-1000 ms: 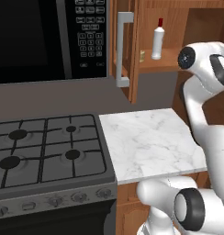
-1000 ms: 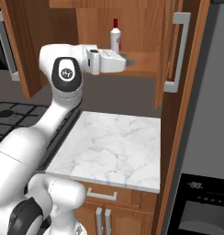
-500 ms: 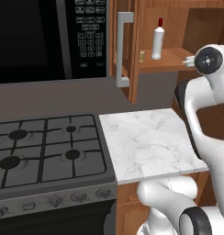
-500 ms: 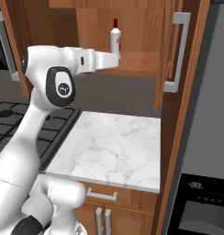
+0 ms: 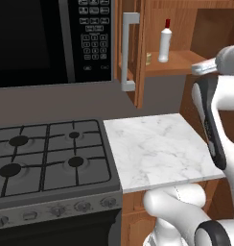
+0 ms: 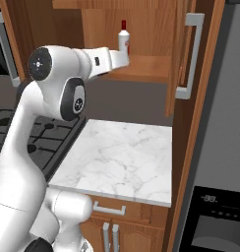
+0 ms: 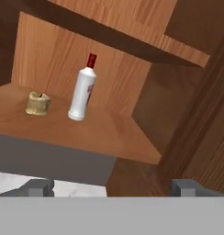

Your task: Get the candle and the liquor from the cabinet and move them to the dining counter.

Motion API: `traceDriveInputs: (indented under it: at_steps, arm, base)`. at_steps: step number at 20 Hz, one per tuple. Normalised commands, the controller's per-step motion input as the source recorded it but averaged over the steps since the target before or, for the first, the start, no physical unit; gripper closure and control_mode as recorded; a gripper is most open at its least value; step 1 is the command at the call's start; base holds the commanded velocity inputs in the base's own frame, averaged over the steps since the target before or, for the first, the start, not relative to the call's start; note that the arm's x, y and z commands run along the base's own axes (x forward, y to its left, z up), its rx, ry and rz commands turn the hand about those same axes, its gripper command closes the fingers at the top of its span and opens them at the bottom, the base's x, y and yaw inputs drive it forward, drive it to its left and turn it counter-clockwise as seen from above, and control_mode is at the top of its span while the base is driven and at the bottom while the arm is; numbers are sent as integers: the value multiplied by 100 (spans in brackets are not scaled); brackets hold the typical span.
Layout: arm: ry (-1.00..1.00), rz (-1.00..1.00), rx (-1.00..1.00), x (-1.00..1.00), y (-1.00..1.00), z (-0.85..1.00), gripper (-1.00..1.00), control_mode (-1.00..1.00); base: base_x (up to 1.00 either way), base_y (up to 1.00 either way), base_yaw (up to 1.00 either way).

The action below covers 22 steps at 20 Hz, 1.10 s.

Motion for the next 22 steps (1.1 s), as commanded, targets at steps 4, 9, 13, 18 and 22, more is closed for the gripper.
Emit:
traceDriveInputs:
  at_steps: [4,9,13,18,22]
  arm:
    - [0,21,14,-6,15,9,-100,-100]
    - [0,7,18,-16,9,9,-100,-100]
    - [0,0,13,-11,24,1,-100,-100]
    - [-12,0,4,-1,16,12,-100,-100]
    - [-29,0,0,0,4,15,-100,-100]
  base:
    - [0,0,0]
    - [0,0,0]
    - [0,0,0]
    - [0,0,0]
    - [0,0,0]
